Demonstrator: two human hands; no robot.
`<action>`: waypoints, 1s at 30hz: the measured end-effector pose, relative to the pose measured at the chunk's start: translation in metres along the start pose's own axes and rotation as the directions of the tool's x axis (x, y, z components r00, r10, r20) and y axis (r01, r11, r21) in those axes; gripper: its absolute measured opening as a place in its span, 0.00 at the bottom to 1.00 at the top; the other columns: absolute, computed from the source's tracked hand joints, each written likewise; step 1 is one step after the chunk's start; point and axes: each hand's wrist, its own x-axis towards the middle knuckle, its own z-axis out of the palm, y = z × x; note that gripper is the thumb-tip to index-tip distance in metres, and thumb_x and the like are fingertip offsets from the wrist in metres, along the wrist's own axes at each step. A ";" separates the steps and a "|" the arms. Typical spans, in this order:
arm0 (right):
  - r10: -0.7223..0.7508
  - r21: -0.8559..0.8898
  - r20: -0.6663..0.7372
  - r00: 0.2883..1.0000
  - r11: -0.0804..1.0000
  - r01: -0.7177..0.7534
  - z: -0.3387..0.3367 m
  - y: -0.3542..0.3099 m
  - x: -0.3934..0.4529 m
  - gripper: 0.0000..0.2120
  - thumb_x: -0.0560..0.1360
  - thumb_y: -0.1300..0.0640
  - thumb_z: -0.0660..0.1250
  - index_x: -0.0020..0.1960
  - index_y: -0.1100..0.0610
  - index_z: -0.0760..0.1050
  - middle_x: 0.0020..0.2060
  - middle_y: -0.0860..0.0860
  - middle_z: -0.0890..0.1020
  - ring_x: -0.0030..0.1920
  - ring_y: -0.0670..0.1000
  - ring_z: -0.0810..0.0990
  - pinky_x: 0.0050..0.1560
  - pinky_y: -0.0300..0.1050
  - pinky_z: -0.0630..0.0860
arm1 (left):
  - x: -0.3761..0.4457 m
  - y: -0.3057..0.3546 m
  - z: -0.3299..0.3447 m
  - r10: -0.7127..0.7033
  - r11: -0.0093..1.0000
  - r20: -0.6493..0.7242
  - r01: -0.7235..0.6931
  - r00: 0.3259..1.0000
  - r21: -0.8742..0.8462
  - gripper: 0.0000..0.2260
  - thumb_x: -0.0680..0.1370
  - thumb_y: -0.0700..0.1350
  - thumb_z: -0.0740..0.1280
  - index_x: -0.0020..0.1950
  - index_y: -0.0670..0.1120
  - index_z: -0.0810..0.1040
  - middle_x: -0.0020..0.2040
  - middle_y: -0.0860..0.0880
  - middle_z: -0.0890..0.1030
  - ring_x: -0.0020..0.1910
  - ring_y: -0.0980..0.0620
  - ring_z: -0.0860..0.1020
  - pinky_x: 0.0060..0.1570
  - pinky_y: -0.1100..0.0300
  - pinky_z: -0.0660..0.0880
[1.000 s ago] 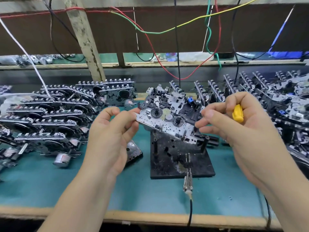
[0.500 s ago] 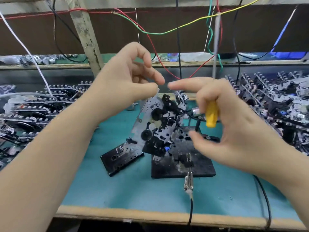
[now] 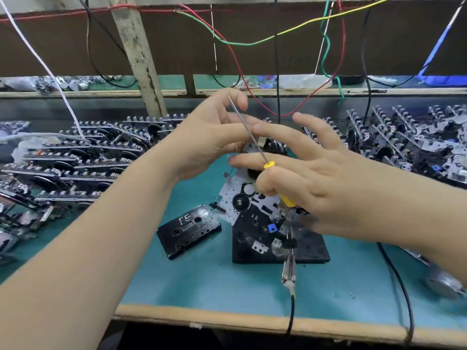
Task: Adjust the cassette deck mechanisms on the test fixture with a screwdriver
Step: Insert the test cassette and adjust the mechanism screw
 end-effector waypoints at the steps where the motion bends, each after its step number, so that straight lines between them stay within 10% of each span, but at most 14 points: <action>1: -0.012 -0.030 -0.019 1.000 0.999 0.012 0.003 0.001 0.000 0.28 0.62 0.71 0.66 0.56 0.52 0.62 0.76 0.50 0.69 0.80 0.63 0.56 0.73 0.72 0.56 | 0.001 -0.001 0.001 -0.006 1.000 0.005 0.006 1.000 -0.001 0.15 0.74 0.30 0.63 0.52 0.47 0.65 0.47 0.37 0.80 0.38 0.43 0.72 0.29 0.64 0.62; 8: 0.079 -0.111 -0.041 0.996 0.990 -0.083 0.002 -0.002 0.005 0.26 0.59 0.64 0.65 0.54 0.55 0.63 0.65 0.54 0.77 0.70 0.65 0.69 0.63 0.60 0.62 | 0.008 -0.009 0.002 -0.029 0.999 0.011 0.029 1.000 -0.024 0.14 0.80 0.28 0.63 0.55 0.46 0.68 0.43 0.45 0.84 0.31 0.54 0.79 0.31 0.67 0.74; 15: 0.169 -0.041 0.007 0.986 0.985 -0.168 -0.003 -0.006 0.010 0.30 0.52 0.52 0.72 0.50 0.51 0.62 0.47 0.47 0.77 0.63 0.63 0.72 0.56 0.57 0.61 | 0.012 -0.013 0.012 -0.041 0.999 0.088 0.039 0.995 0.028 0.15 0.79 0.30 0.66 0.58 0.45 0.66 0.41 0.48 0.86 0.39 0.45 0.77 0.40 0.54 0.67; 19: 0.278 0.048 0.010 0.960 0.959 -0.279 0.004 -0.004 0.004 0.29 0.54 0.45 0.70 0.50 0.54 0.66 0.46 0.47 0.75 0.62 0.61 0.70 0.56 0.56 0.60 | 0.015 -0.013 0.014 -0.004 1.000 0.034 0.004 0.999 -0.019 0.14 0.78 0.31 0.67 0.59 0.45 0.70 0.50 0.45 0.86 0.48 0.46 0.84 0.46 0.58 0.80; 24: 0.592 0.323 0.193 0.782 0.715 -0.621 0.024 0.003 -0.010 0.34 0.51 0.35 0.67 0.48 0.46 0.56 0.49 0.48 0.70 0.56 0.51 0.62 0.52 0.44 0.52 | -0.005 -0.018 -0.012 0.000 0.957 0.005 -0.001 1.000 0.289 0.19 0.75 0.49 0.72 0.65 0.52 0.72 0.61 0.54 0.84 0.62 0.53 0.81 0.66 0.47 0.74; 30: 0.630 0.365 0.252 0.735 0.641 -0.675 0.054 0.002 -0.005 0.34 0.54 0.40 0.75 0.51 0.50 0.60 0.42 0.43 0.65 0.51 0.53 0.61 0.52 0.51 0.60 | -0.040 -0.051 -0.018 -0.145 0.737 0.091 0.046 0.985 0.675 0.44 0.63 0.60 0.82 0.74 0.63 0.65 0.68 0.67 0.74 0.68 0.72 0.68 0.69 0.66 0.62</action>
